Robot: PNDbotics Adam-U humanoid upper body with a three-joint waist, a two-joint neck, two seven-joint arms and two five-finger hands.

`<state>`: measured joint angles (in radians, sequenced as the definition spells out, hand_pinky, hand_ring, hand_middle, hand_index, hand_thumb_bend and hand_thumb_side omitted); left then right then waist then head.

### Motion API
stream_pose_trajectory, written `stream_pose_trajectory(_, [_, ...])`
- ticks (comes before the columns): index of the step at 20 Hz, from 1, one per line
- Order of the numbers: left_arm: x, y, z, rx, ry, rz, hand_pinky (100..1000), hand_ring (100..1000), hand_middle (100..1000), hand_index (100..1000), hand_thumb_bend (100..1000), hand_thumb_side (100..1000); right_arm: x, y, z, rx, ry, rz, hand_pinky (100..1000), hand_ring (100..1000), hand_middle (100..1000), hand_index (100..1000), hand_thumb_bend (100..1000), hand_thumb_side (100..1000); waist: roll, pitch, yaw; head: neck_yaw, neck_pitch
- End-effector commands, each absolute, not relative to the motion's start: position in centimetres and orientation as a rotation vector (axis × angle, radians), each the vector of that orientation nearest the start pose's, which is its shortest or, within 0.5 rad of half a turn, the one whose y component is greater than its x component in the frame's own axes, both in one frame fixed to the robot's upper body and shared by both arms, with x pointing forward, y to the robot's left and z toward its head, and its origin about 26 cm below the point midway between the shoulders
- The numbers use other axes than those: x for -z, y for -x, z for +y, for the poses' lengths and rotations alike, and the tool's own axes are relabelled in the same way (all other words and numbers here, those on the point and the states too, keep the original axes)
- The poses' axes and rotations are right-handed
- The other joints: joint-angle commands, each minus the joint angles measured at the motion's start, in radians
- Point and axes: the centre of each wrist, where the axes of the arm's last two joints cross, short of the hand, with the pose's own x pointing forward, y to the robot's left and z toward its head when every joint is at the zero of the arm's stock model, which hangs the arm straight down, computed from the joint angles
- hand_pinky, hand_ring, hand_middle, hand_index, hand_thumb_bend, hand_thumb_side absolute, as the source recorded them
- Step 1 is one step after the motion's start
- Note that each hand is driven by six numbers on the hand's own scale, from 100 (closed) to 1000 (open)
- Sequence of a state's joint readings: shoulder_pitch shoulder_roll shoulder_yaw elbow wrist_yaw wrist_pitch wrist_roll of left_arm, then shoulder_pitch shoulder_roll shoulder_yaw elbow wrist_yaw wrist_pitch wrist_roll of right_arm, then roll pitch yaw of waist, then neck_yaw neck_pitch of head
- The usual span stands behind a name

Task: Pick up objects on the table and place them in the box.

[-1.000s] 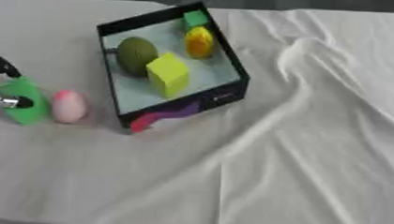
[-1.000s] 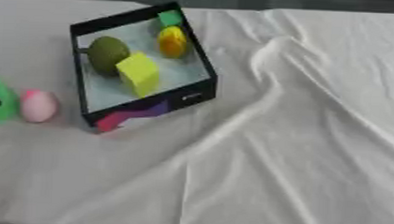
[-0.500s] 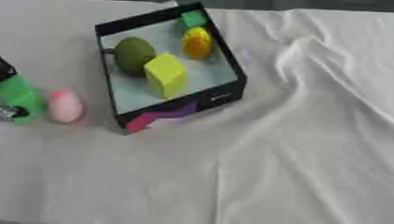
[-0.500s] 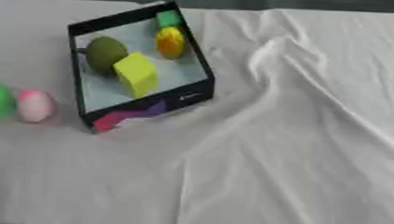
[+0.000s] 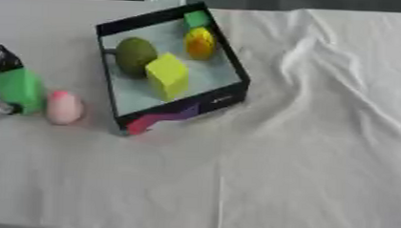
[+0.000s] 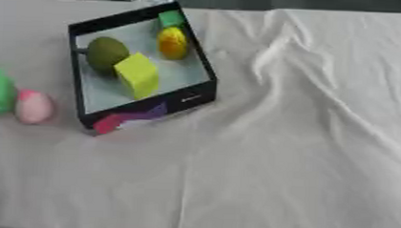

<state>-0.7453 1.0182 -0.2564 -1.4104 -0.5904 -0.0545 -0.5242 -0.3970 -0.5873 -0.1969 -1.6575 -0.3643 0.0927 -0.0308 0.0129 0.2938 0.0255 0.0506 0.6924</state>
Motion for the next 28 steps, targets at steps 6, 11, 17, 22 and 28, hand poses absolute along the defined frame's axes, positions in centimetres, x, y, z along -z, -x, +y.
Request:
stream_pose_trajectory(6, [-35.7, -40.7, 25.6, 1.791, -1.026, -1.617, 727, 637, 519, 581, 443, 100, -24.5, -34.4, -37.1, -0.134, 0.184, -2.1, 870, 749, 775, 864, 100, 598, 0.011, -0.039, -0.017, 0.013, -0.013])
stream_pose_trajectory(11, [-33.3, -44.1, 22.8, 1.863, -0.986, -1.636, 745, 687, 583, 639, 501, 100, -24.9, -34.8, -36.2, -0.141, 0.14, -2.113, 869, 748, 774, 863, 100, 604, 0.012, -0.029, -0.045, 0.03, -0.023])
stream_pose_trajectory(17, [-31.5, -46.8, 23.3, 1.788, -0.983, -1.647, 929, 949, 869, 962, 519, 360, -24.5, -34.9, -36.2, -0.131, 0.136, -2.1, 869, 746, 773, 862, 100, 610, 0.009, -0.028, -0.046, 0.032, -0.022])
stream_pose_trajectory(22, [-32.2, -46.9, 23.4, 1.754, -0.985, -1.716, 921, 946, 864, 979, 634, 597, -24.4, -34.9, -36.0, -0.135, 0.126, -2.097, 868, 746, 772, 861, 100, 609, 0.005, -0.033, -0.04, 0.029, -0.024])
stream_pose_trajectory(28, [-34.0, -45.0, 24.3, 1.686, -0.976, -1.834, 896, 904, 813, 893, 451, 306, -24.2, -34.7, -36.4, -0.133, 0.148, -2.089, 868, 746, 772, 861, 100, 606, 0.007, -0.039, -0.024, 0.013, -0.013])
